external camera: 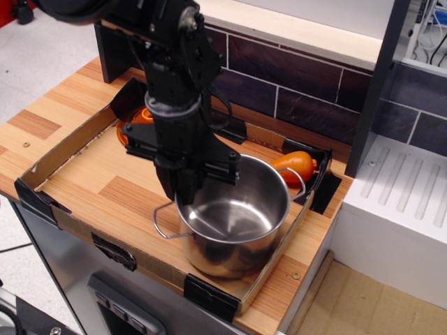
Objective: Topple metal pot
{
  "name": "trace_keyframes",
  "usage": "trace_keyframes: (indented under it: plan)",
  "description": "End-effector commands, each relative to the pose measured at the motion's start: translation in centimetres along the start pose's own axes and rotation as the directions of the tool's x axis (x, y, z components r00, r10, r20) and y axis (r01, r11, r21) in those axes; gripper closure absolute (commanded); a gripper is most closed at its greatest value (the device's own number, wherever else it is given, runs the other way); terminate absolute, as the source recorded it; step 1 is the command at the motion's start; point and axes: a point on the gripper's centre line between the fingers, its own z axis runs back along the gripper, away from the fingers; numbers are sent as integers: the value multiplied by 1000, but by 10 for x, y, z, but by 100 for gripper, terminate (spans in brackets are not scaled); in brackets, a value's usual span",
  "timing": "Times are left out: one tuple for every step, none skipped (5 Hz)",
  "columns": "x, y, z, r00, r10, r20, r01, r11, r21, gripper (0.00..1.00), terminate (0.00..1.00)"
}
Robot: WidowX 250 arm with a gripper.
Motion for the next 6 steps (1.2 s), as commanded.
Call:
trace_keyframes:
  plan:
    - [21, 23, 47, 992, -60, 109, 44, 989, 141, 100, 0]
    - [32, 44, 74, 958, -126, 257, 32, 940, 340, 100, 0]
    - [38, 58, 88, 897, -203, 392, 0, 888, 460, 100, 0]
    - [45, 69, 93, 841, -250, 480, -37, 858, 512, 100, 0]
    - [45, 70, 81, 812, -309, 495, -32, 824, 566, 100, 0]
    - [41, 67, 64, 833, -316, 453, -16, 806, 591, 100, 0]
